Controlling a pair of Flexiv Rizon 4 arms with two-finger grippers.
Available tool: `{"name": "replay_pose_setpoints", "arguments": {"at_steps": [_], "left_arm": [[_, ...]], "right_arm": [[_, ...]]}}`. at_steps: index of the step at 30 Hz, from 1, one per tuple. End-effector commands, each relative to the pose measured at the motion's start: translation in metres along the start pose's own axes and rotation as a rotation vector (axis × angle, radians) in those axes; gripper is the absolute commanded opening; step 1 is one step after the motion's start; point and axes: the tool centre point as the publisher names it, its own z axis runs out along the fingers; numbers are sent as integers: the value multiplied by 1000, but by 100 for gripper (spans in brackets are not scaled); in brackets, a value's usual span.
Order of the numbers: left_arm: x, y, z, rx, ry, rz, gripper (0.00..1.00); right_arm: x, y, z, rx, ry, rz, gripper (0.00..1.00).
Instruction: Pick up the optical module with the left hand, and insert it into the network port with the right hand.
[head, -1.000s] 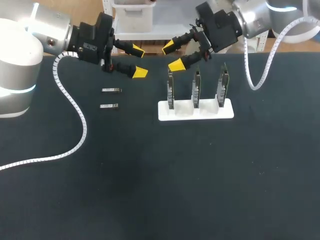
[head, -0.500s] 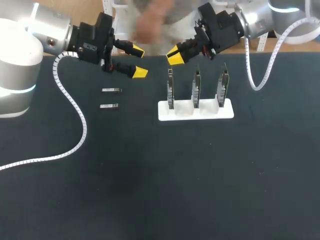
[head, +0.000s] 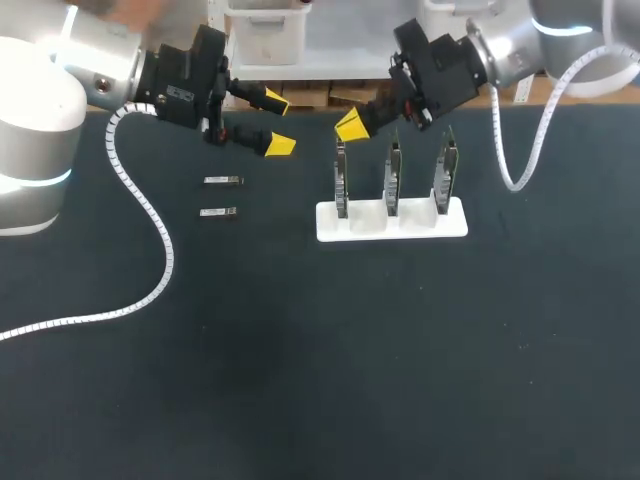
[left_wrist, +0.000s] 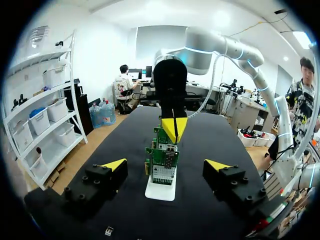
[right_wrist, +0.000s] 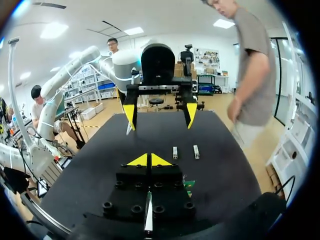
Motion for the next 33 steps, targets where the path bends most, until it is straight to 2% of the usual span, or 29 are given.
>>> {"name": "replay_pose_setpoints", "arguments": {"at_steps": [1, 7, 18, 33], "left_arm": [[-1, -1, 0, -2, 5, -3, 100], [-1, -1, 0, -2, 5, -3, 100], [-1, -1, 0, -2, 5, -3, 100], [-1, -1, 0, -2, 5, -3, 100]], "right_arm": [[7, -3, 4, -1, 5, 8, 0], [11, -3, 7, -5, 9, 20, 0], [-10, -1, 1, -11, -32, -34, 0], [10, -3, 10, -26, -6, 3, 0]]}}
